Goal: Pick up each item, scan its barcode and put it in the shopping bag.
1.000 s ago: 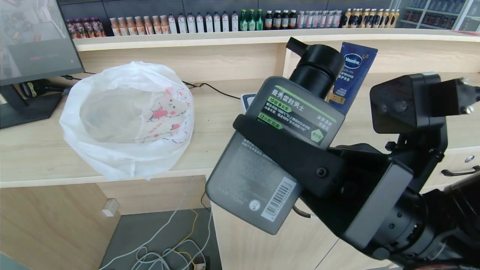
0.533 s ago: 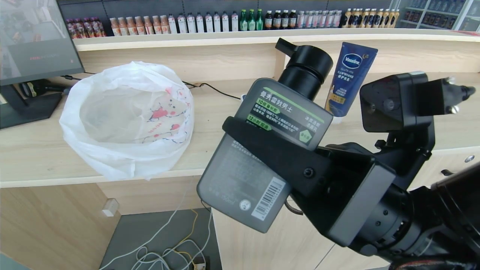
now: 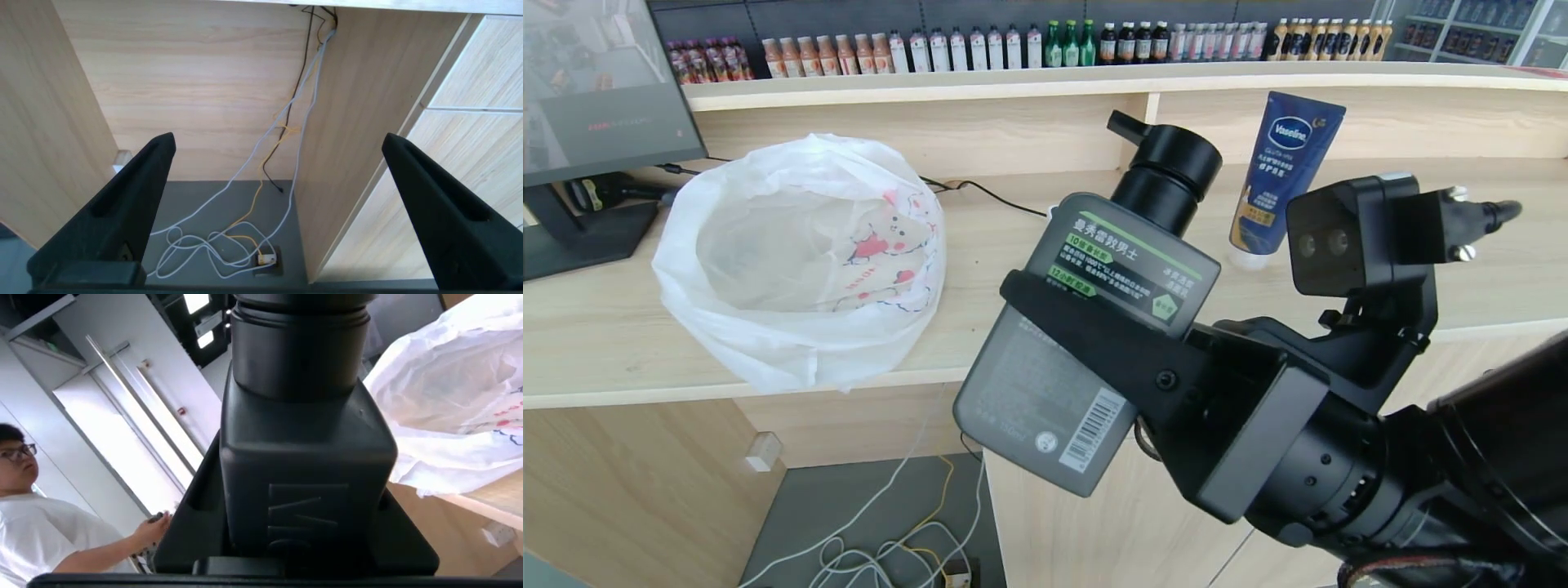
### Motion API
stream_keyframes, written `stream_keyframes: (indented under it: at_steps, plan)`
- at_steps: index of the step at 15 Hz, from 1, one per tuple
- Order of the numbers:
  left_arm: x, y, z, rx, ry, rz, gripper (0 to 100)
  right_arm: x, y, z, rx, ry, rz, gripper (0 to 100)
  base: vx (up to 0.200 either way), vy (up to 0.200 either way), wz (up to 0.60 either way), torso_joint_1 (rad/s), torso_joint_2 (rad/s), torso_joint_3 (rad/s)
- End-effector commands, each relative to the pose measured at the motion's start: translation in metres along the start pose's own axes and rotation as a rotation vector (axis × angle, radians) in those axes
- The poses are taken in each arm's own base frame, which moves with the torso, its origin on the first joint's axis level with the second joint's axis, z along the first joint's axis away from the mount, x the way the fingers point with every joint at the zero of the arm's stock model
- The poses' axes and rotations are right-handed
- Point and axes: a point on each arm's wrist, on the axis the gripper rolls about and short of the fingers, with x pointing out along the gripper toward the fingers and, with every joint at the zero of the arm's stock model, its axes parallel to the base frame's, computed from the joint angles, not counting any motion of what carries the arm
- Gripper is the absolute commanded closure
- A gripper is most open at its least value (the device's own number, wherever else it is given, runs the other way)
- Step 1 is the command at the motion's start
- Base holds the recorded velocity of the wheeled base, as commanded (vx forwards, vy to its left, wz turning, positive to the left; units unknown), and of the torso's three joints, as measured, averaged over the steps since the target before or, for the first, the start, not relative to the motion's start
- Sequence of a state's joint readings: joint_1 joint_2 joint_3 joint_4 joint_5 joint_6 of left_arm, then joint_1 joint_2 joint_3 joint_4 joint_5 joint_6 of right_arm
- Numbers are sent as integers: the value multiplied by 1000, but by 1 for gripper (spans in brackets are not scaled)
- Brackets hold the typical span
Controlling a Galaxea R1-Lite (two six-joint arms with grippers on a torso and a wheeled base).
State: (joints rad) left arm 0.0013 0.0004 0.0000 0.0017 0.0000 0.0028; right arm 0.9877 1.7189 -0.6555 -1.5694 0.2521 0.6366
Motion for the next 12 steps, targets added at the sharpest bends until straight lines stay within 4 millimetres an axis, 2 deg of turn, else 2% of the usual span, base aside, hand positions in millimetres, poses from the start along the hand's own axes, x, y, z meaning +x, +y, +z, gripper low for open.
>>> stream_keyframes:
  at_steps: [1,3,5,7,10,12]
  plan:
    - [0,0,0,0,-1,0,0,1,-3,-3,-11,7,-5,100,0,0,0,0,0,0]
    - [0,0,0,0,-1,0,0,2,-7,-3,-36,5,-15,100,0,0,0,0,0,0]
    - [0,0,0,0,-1,0,0,3,-24,2,-130,-8,-60,100,0,0,0,0,0,0]
    - [0,0,0,0,-1,0,0,2,-23,6,-181,-24,-70,100,0,0,0,0,0,0]
    - [0,0,0,0,-1,0,0,-3,-47,16,-384,-71,-217,100,0,0,0,0,0,0]
    - [0,0,0,0,-1,0,0,-6,-51,21,-433,-124,-326,100,0,0,0,0,0,0]
